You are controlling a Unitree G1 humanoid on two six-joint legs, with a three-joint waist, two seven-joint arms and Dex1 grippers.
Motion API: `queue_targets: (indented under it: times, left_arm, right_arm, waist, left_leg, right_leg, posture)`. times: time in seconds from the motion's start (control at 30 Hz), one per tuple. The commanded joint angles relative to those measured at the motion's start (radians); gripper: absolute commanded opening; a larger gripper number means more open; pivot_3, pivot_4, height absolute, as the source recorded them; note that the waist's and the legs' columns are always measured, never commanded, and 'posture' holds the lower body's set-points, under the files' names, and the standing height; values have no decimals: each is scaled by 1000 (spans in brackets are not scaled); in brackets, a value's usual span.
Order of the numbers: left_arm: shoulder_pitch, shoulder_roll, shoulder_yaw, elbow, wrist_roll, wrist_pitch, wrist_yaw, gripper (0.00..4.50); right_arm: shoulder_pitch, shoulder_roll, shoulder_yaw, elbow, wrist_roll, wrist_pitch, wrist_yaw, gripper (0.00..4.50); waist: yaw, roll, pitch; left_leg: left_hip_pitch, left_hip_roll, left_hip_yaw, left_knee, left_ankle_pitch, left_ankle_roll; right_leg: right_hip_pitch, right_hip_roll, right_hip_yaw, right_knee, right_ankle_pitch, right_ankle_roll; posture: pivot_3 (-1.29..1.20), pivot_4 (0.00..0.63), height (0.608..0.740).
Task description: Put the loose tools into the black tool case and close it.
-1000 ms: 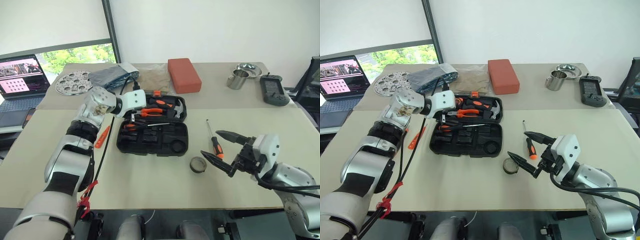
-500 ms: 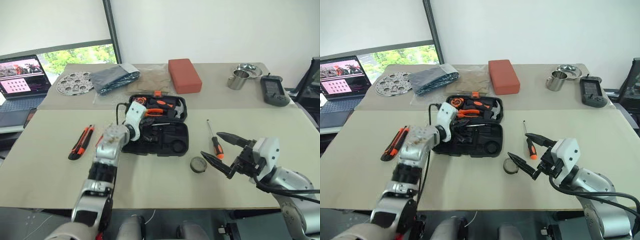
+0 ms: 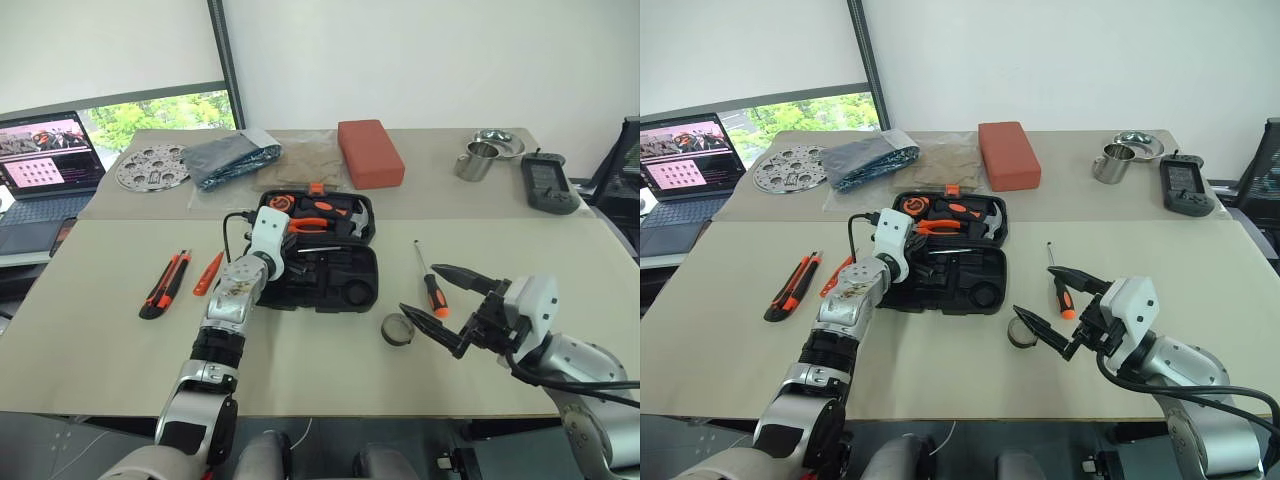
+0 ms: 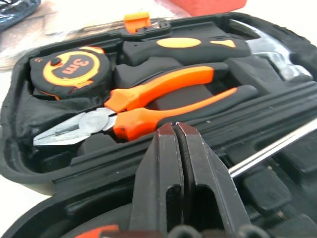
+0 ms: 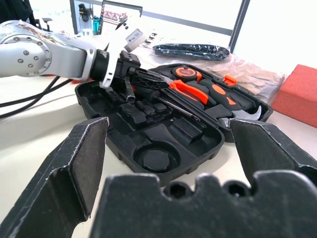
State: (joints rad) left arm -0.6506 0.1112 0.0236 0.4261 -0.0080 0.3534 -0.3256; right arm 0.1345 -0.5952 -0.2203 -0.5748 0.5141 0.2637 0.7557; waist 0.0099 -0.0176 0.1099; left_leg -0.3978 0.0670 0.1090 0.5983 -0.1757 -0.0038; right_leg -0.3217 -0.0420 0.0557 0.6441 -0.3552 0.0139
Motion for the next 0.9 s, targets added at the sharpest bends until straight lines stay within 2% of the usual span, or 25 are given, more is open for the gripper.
queue_targets:
  times: [0.03, 0.57, 0.9]
  left_arm:
    - [-8, -22, 48, 28, -56, 52, 37, 123]
    - [61, 28, -32, 148, -33, 174, 28, 123]
    - [69, 109, -190, 249, 86, 76, -37, 123]
  right_arm:
    - [-20, -8, -13, -24, 8, -21, 1, 4500]
    - [2, -10, -22, -34, 12, -24, 9, 4500]
    - [-13, -9, -15, -16, 7, -32, 19, 4500]
  waist:
    - [0, 0, 0]
    - [-11, 2, -5]
    - [-20, 4, -15]
  left_leg:
    - [0, 0, 0, 0, 0, 0]
    - [9, 0, 1, -1, 0, 0]
    - [12, 0, 2, -3, -1, 1]
  right_leg:
    - [0, 0, 0, 0, 0, 0]
    - [6, 0, 3, 1, 0, 0]
    - [8, -1, 5, 0, 0, 0]
  posture:
    - [0, 150, 740]
    - [0, 150, 740]
    - [0, 150, 740]
